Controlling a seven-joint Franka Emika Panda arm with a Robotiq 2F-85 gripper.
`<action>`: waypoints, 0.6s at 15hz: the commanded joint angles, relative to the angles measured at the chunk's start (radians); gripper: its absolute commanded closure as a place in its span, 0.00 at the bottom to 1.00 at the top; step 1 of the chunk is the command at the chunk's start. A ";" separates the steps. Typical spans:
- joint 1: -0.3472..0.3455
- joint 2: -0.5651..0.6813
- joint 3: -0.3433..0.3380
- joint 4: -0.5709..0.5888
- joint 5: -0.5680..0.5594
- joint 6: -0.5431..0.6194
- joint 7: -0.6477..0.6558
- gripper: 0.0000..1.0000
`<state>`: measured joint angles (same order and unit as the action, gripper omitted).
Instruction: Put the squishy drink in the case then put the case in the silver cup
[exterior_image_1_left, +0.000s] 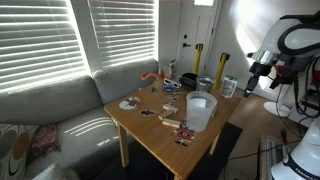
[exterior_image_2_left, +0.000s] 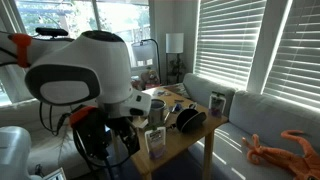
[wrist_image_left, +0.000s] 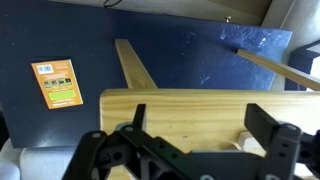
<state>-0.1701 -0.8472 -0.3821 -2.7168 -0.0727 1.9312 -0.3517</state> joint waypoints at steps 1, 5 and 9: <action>-0.011 0.004 0.010 0.001 0.009 -0.001 -0.008 0.00; -0.011 0.004 0.010 0.001 0.009 -0.001 -0.008 0.00; -0.023 0.041 0.014 0.014 -0.018 0.070 0.003 0.00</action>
<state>-0.1719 -0.8453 -0.3801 -2.7167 -0.0736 1.9408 -0.3510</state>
